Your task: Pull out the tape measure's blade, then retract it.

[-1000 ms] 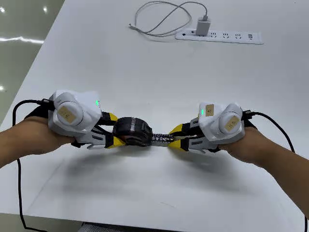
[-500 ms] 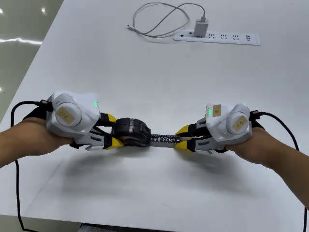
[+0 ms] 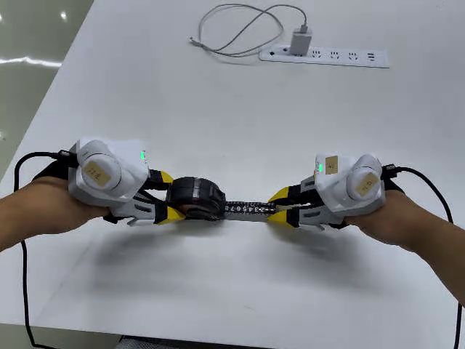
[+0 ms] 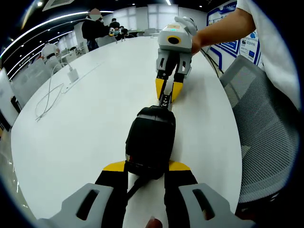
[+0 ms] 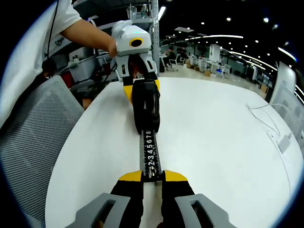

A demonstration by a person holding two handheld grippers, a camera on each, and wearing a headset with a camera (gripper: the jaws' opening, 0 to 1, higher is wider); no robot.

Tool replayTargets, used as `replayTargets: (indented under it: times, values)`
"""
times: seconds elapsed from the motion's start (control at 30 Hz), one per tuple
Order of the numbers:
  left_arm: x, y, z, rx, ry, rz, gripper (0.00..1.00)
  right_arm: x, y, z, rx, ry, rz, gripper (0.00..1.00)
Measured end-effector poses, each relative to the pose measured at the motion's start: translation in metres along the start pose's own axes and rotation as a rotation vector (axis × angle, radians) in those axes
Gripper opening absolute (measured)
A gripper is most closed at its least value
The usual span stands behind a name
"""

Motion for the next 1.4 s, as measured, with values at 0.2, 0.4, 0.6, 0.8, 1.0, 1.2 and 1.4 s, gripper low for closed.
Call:
replayTargets:
  times: [0.2, 0.4, 0.6, 0.8, 1.0, 1.2, 1.4]
  values:
    - [0.000, 0.000, 0.000, -0.001, 0.000, 0.000, 0.24, 0.004, 0.003, 0.001, -0.003, 0.003, -0.007, 0.10]
    - [0.000, -0.001, 0.001, -0.002, 0.001, -0.001, 0.24, 0.009, 0.005, 0.001, -0.002, 0.007, -0.014, 0.10]
    - [0.000, -0.001, 0.001, -0.002, 0.001, -0.002, 0.24, 0.014, 0.009, 0.002, 0.001, 0.013, -0.021, 0.10]
    - [0.000, -0.001, 0.001, -0.005, 0.001, -0.004, 0.24, 0.019, 0.012, 0.001, 0.001, 0.018, -0.033, 0.10]
    - [0.000, -0.002, 0.001, -0.009, 0.001, -0.005, 0.24, 0.024, 0.017, 0.000, -0.004, 0.024, -0.038, 0.10]
    - [0.000, -0.002, 0.002, -0.011, 0.002, -0.007, 0.24, 0.029, 0.021, -0.001, -0.001, 0.030, -0.049, 0.10]
    - [0.000, -0.002, 0.002, -0.013, 0.004, -0.006, 0.24, 0.036, 0.027, 0.000, -0.007, 0.037, -0.062, 0.10]
Point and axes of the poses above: the centre of the closed fingertips' face, and the gripper's own axes: x roughly backward along the fingers, z roughly to its right, y roughly out of its underside, the point moved 9 cm from there along x, roughly backward along the fingers, and after that the axes turned 6 degrees about y, right-handed, at the moved point
